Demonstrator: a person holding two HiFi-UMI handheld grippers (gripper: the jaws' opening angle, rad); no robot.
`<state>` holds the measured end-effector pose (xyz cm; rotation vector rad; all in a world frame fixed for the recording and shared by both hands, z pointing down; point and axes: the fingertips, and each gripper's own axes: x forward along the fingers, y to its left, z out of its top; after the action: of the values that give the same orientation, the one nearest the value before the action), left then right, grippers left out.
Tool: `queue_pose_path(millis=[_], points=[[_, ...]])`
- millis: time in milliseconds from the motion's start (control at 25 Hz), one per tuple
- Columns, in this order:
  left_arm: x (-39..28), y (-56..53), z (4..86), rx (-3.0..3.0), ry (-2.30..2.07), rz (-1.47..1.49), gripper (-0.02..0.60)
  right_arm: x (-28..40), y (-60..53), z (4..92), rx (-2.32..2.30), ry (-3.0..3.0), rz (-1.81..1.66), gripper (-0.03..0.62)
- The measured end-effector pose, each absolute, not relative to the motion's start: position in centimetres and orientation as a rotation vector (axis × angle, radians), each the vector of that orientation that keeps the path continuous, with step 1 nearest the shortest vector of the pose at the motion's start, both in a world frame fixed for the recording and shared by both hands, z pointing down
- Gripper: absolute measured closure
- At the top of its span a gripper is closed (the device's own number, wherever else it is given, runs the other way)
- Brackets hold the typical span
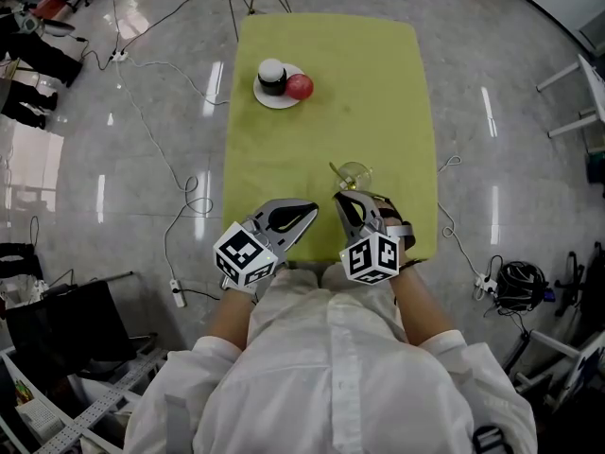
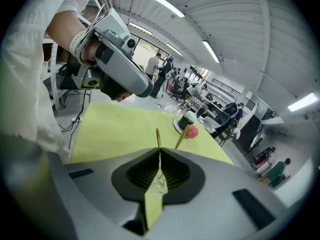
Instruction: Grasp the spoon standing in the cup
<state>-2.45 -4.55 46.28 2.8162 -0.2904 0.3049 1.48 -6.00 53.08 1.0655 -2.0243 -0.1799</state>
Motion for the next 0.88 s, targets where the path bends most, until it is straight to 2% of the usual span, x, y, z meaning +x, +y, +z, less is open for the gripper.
queue_pose_path(millis=[880], points=[[0.7, -4.5, 46.1, 2.837, -0.307, 0.275, 0.577, 5.4, -6.7, 46.4, 1.207, -2.170, -0.111, 0.586]])
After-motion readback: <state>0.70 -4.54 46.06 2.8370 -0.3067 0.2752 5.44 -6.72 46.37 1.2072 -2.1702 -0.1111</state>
